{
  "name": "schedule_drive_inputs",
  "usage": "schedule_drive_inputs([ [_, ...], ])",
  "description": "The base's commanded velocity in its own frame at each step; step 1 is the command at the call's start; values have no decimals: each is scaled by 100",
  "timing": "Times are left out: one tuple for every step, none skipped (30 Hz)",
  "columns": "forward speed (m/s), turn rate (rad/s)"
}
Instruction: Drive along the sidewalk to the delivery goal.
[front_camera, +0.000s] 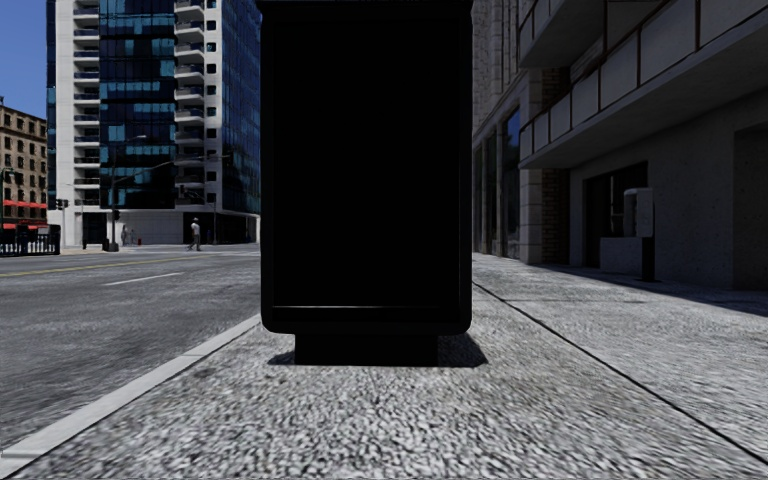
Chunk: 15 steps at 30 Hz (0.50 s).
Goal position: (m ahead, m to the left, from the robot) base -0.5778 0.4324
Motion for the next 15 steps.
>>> schedule_drive_inputs([
  [0,0],
  [0,0],
  [0,0],
  [0,0],
  [0,0],
  [0,0],
  [0,0],
  [0,0],
  [0,0],
  [0,0],
  [0,0],
  [0,0],
  [0,0],
  [0,0],
  [0,0],
])
